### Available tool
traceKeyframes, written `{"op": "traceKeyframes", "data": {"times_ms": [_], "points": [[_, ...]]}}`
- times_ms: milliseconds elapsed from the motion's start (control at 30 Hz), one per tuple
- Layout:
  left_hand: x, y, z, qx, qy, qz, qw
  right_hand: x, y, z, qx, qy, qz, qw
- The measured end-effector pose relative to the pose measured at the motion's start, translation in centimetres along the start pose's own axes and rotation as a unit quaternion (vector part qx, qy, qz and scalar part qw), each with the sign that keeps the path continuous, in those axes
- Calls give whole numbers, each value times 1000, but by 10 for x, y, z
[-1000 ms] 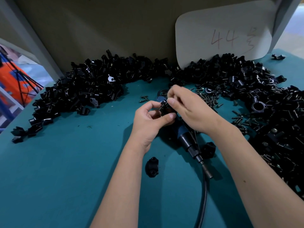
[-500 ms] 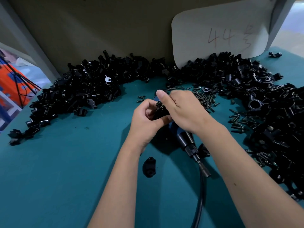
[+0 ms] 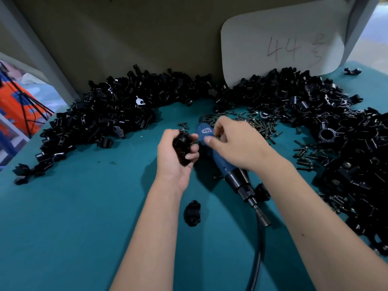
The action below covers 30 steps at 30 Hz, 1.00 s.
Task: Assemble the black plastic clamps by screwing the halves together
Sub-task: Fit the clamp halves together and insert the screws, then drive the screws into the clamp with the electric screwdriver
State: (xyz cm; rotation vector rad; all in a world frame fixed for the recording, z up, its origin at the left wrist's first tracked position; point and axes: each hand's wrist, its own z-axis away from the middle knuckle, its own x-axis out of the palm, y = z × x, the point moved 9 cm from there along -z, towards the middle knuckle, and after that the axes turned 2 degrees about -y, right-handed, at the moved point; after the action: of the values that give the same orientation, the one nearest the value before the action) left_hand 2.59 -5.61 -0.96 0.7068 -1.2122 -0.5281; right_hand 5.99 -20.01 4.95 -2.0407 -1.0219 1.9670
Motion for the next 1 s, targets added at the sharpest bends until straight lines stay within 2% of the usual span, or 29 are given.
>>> {"op": "traceKeyframes", "data": {"times_ms": [100, 200, 267, 333, 367, 433, 500, 600, 667, 700, 733, 767, 867, 933, 1000], "points": [[-9, 2, -2, -15, 10, 35, 999, 13, 3, 4, 45, -25, 115, 992], [-11, 1, -2, -32, 0, 22, 999, 13, 5, 0, 68, -12, 134, 989], [-10, -1, -2, -47, -13, 10, 999, 10, 15, -1, 97, -31, 65, 993], [-8, -2, -2, -58, -29, -7, 998, 6, 30, 0, 120, -45, -93, 987], [-8, -2, -2, -63, -37, -15, 997, 1, 37, 1, 131, -35, -194, 972], [-6, -3, -1, -77, -55, -26, 995, -10, 53, 3, 152, 5, -367, 918], [-2, -7, 0, -101, -82, -41, 991, -19, 62, 5, 162, 40, -503, 848], [5, -13, 4, -118, -123, -87, 982, -29, 61, 7, 138, 75, -680, 716], [9, -9, 4, -77, -125, -127, 981, -35, 54, 5, 99, 93, -787, 603], [9, -2, 4, -29, -113, -171, 978, -38, 50, 3, 77, 106, -826, 549], [9, 6, 4, 21, -98, -226, 969, -42, 49, 3, 63, 129, -842, 520], [9, 11, 4, 61, -86, -278, 955, -45, 51, 3, 62, 160, -836, 521], [10, 14, 4, 120, -81, -392, 909, -55, 62, 13, 75, 268, -770, 574], [8, 12, 3, 138, -79, -458, 874, -62, 67, 20, 75, 317, -746, 581], [7, 9, 2, 146, -89, -483, 859, -70, 66, 25, 64, 343, -738, 578]]}}
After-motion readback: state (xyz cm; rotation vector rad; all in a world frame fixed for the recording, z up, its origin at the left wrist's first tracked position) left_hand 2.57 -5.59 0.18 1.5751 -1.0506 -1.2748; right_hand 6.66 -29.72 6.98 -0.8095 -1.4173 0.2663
